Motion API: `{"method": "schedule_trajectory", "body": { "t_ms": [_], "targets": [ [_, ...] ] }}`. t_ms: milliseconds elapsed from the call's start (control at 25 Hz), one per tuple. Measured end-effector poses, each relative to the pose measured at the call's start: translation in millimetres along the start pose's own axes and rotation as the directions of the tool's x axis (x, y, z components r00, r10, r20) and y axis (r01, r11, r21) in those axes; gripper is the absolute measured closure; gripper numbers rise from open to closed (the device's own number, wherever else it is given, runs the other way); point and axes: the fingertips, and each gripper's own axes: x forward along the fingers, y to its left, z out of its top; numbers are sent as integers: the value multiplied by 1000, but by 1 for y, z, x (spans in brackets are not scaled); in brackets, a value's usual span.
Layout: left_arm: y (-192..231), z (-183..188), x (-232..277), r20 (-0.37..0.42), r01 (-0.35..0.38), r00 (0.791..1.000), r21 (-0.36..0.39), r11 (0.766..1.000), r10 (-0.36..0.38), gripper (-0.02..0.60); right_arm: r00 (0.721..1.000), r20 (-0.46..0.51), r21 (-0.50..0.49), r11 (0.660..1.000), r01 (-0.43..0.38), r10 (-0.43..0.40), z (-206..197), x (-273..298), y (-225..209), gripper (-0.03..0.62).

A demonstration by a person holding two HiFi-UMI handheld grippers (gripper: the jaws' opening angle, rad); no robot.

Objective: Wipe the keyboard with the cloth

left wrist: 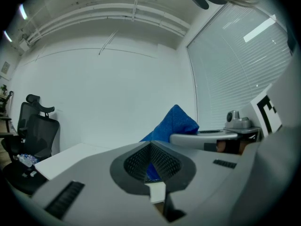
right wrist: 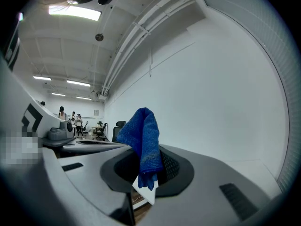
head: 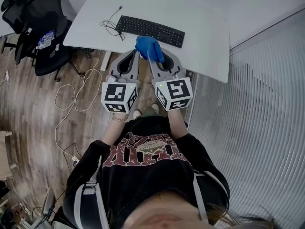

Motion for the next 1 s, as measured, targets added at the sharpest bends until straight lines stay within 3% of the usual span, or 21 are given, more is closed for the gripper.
{"method": "schedule_trajectory", "body": {
  "t_ms": [240, 600, 1000],
  "targets": [
    [17, 1, 24, -6, -6, 1000, -11, 1000, 6, 549, 1000, -12, -3, 1000, 7, -7, 0, 26, -15, 530],
    [54, 20, 70, -1, -51, 999, -16, 999, 51, 548, 999, -21, -8, 999, -47, 47, 15, 85, -38, 530],
    [66, 15, 136, -9, -98, 995, -5, 995, 98, 549, 994, -26, -6, 994, -106, 106, 3, 130, -83, 530]
  ]
}}
